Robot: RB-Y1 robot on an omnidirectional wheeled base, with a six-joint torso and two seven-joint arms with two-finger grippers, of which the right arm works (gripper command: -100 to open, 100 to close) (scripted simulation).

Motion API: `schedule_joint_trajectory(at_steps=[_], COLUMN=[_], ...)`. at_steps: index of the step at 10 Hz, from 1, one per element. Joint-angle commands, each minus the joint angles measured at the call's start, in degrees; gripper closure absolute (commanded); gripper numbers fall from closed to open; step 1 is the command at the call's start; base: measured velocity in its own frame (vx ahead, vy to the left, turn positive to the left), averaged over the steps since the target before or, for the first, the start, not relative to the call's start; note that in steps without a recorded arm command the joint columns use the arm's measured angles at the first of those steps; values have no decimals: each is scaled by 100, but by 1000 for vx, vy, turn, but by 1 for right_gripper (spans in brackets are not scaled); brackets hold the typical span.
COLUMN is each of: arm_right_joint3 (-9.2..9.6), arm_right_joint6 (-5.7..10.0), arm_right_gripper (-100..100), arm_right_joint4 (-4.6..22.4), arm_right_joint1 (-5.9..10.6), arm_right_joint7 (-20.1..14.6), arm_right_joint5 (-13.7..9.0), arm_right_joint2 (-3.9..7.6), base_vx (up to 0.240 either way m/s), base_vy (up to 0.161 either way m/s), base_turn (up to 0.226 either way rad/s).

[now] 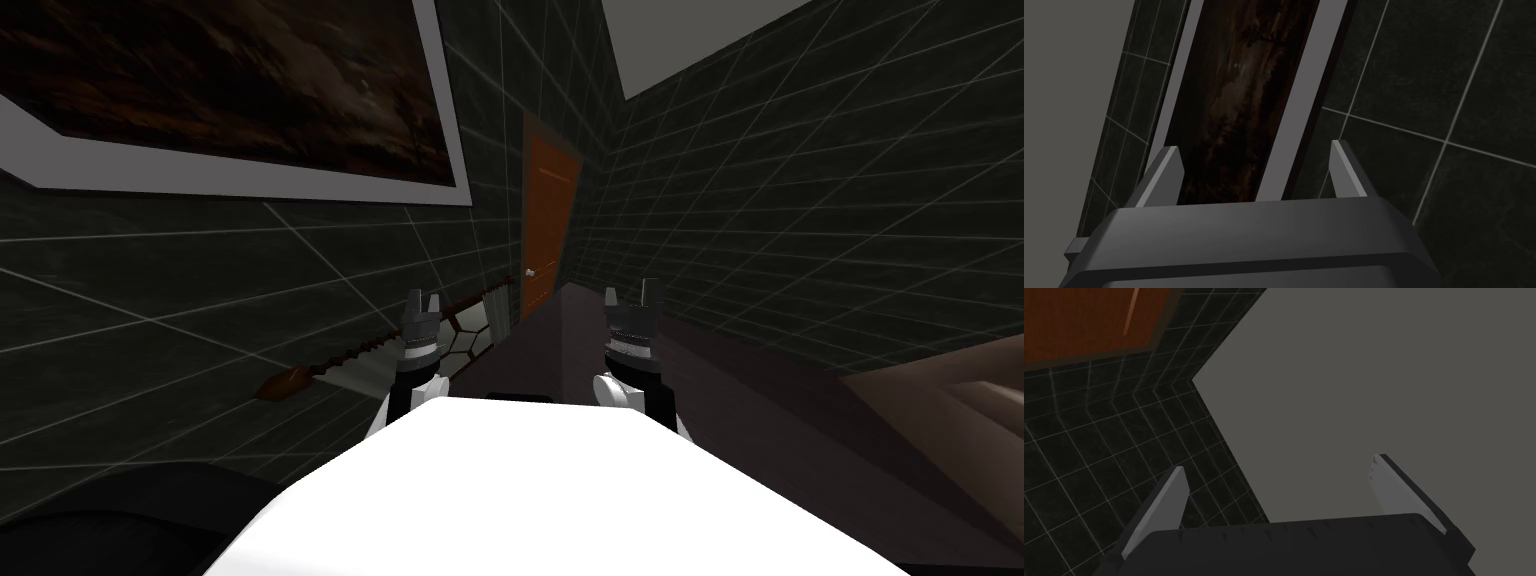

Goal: Pull the door open

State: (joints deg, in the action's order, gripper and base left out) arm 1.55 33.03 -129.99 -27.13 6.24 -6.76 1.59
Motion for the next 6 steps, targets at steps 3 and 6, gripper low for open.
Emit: schedule_joint_trajectory(at_steps=[3, 6], arm_right_joint3=[-6, -11], arm_right_joint6=[106, 210], arm_right_gripper=[-100, -100], arm_right_joint4=[392, 774], arm_right_joint1=[135, 268], arm_right_joint7=[218, 431], arm_right_joint5=[122, 241], arm_right_joint2=[93, 171], base_vx=[78, 117], base_vy=[-26, -29], base_turn=[52, 54])
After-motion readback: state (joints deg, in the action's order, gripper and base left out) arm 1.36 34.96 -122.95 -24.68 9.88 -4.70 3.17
